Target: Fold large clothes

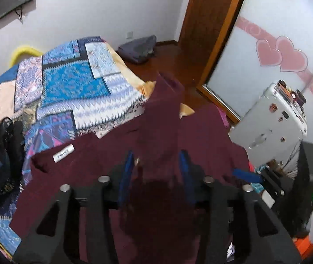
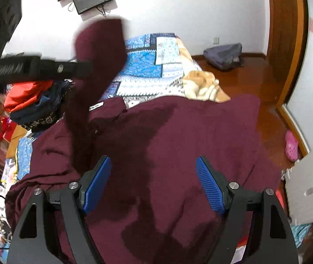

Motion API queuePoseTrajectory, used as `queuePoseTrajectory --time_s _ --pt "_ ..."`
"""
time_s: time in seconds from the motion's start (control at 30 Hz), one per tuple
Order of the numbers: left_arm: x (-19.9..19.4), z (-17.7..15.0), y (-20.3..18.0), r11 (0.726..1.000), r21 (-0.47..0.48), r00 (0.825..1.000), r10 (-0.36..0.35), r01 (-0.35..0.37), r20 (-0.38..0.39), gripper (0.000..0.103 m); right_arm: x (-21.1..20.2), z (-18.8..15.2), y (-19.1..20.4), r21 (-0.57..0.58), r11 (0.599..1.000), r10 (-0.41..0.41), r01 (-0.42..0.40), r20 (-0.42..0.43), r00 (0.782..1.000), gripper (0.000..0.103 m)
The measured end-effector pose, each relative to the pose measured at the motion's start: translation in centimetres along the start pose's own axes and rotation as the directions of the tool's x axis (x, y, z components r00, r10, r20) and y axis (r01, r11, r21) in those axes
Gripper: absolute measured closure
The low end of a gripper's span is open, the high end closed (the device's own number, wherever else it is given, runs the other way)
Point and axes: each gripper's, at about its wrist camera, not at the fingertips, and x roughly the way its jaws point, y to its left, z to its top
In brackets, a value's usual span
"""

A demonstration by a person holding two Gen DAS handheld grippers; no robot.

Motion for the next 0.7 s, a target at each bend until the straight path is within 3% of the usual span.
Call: queuePoseTrajectory --time_s 0.17,0.3,0.47,0.7 --pt "-1.9 -2.1 3.9 0.998 -0.052 0.999 0.040 -0.039 0.021 0.044 2.2 -0.2 -0.9 0.063 0.996 0.061 -0.056 -0.070 0.996 0.027" --pt "-4.3 -4.7 8.0 0.981 -0.063 0.982 0.186 -0.183 0.043 0.035 4.3 0.3 -1.2 0.135 0.984 0.134 -0.119 -0.105 0.985 0.027" --pt "-6.4 -9.3 14.0 0.930 -0.121 0.937 0.350 -0.347 0.002 0.033 7.4 2.4 -1.5 0.198 0.971 0.161 -0.132 -0.137 0.977 0.027" --pt "-8.9 -16.3 22.7 0.850 -0.295 0.898 0.429 -0.437 -0.095 0.033 12.2 6.3 -3.0 0.306 0.951 0.105 -0.056 -0.148 0.983 0.027"
